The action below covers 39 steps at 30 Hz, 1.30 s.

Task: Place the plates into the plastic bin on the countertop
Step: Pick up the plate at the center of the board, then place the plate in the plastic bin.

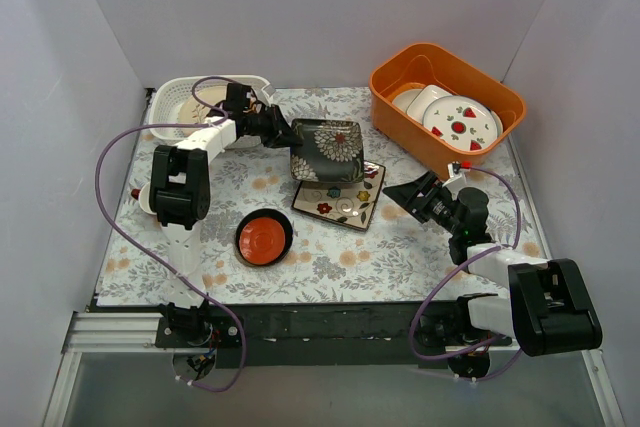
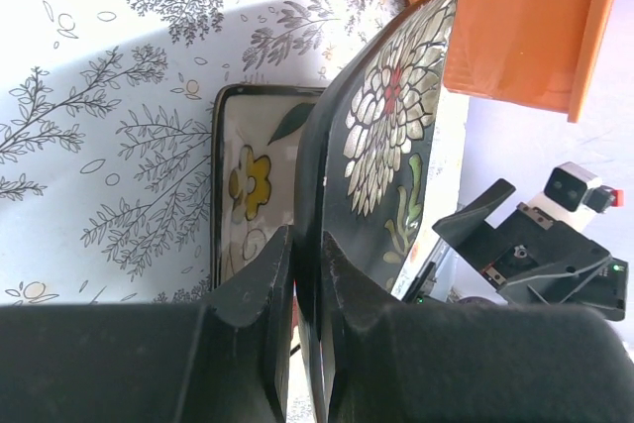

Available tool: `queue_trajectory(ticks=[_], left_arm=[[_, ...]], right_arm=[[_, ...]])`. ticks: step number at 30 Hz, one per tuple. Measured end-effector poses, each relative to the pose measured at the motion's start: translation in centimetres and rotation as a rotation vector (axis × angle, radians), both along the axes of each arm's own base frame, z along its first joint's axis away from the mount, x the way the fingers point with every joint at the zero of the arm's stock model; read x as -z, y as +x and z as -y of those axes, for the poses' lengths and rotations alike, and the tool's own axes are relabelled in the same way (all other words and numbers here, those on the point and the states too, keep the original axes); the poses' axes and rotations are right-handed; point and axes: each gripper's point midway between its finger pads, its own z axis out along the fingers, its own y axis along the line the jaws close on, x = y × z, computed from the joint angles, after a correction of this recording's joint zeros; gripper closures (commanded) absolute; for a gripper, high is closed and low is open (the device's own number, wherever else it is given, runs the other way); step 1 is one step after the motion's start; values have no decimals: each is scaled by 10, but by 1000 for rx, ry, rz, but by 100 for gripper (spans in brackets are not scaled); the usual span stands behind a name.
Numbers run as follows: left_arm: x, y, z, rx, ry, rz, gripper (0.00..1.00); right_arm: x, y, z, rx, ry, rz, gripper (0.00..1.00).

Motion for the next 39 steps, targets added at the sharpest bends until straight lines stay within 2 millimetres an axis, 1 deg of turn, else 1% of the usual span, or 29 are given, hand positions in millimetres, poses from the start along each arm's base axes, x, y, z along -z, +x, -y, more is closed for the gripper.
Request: queue_trajectory(ticks=[6,11,18,28,35,39], left_arm=[[-4,1,-3,-3,-26,-2,100],[-7,3,-11,-21,-42,-10,100],[-11,12,-32,-73,-54,-4,100],[-22,23,-67,-158,-90,12,100],[-22,30,-88,-214,-117,10,100],[-20,30,-99,-241,-143,-6,100]], right_arm=[[0,1,1,5,-1,1,2],[0,1,1,7,-1,1,2],[0,1,1,7,-2,0,2],[4,0,1,6,-6,-14,2],[9,0,1,6,-5,-33,2],[9,1,1,6,-5,-30,2]])
